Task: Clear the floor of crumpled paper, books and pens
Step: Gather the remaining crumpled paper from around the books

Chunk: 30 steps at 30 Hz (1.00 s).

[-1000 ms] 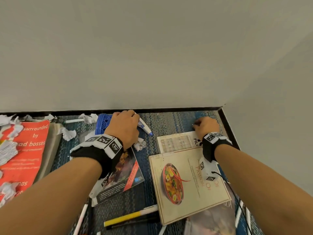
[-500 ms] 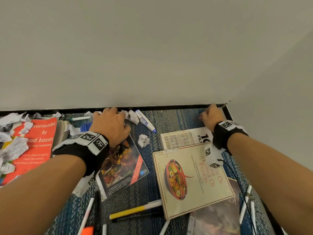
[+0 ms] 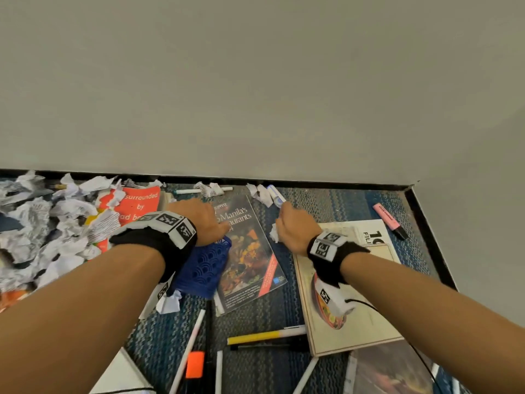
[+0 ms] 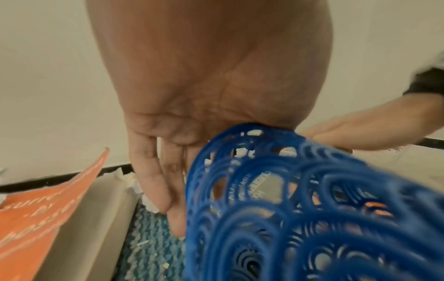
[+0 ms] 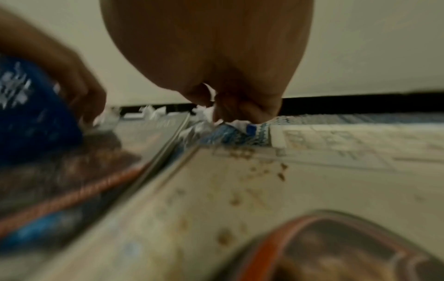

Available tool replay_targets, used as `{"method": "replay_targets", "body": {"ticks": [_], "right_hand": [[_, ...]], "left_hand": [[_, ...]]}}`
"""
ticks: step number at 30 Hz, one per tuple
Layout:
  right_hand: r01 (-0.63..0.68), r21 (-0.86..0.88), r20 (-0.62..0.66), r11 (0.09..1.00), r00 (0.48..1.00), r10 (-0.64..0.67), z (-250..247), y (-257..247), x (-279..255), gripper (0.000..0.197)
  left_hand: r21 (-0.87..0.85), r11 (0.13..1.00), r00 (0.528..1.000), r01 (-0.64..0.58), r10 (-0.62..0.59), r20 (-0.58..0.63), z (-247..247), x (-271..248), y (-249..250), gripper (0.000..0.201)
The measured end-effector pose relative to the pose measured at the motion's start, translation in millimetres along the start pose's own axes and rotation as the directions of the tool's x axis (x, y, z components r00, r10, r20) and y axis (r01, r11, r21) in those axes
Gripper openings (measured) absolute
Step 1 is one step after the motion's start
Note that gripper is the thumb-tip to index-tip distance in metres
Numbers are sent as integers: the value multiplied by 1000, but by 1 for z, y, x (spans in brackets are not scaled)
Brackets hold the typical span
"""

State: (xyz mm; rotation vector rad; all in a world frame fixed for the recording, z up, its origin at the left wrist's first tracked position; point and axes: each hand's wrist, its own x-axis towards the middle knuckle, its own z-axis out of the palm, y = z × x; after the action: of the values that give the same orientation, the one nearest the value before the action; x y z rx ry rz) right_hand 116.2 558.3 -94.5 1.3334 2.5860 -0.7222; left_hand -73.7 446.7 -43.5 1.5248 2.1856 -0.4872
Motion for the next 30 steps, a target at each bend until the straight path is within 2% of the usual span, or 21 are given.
{"method": "replay_targets", "body": {"ticks": [2, 3, 6, 8, 9, 12, 14, 19, 21, 23, 26, 30], "right_hand": [[43, -186, -13, 982, 999, -46, 13, -2, -2, 54], [83, -279, 5, 957, 996, -85, 18, 0, -1, 59], [193, -411, 137, 891, 979, -149, 18, 2, 6, 49], [260, -412, 168, 874, 964, -207, 11, -2, 14, 36], [276, -393, 139, 877, 961, -239, 7, -6, 18, 31], [210, -134, -42, 969, 975, -217, -6, -17, 33, 17], [179, -72, -77, 981, 980, -184, -9, -24, 40, 23], [111, -307, -62, 945, 989, -136, 3, -30, 51, 40], [158, -411, -13, 898, 984, -179, 3, -27, 53, 37], [225, -449, 41, 865, 972, -231, 1, -23, 54, 35], [247, -304, 6, 920, 966, -258, -3, -15, 53, 28], [168, -27, -202, 985, 965, -170, -13, -4, 50, 26]], "left_hand": [[-26, 1000, 1000, 16, -15, 20, -1, 0, -3, 60], [-55, 998, 1000, 23, -23, 5, -2, 1, -3, 58], [-170, 985, 992, 33, -52, -112, -5, 5, -6, 54], [-291, 957, 985, 15, -65, -161, -8, 12, -7, 53], [-363, 932, 982, -3, -65, -175, -9, 18, -8, 50], [-502, 865, 984, -25, -68, -166, -13, 37, -15, 48], [-487, 873, 991, -24, -43, -125, -11, 49, -18, 48], [-372, 928, 995, 19, -54, -83, 5, 66, -17, 46], [-338, 941, 994, 19, -54, -93, 10, 67, -16, 48], [-292, 956, 985, -23, -28, -169, 12, 67, -15, 40], [-244, 967, 973, -71, 13, -229, 14, 68, -15, 24], [-217, 970, 960, -112, 49, -276, 14, 71, -11, 22]]}}
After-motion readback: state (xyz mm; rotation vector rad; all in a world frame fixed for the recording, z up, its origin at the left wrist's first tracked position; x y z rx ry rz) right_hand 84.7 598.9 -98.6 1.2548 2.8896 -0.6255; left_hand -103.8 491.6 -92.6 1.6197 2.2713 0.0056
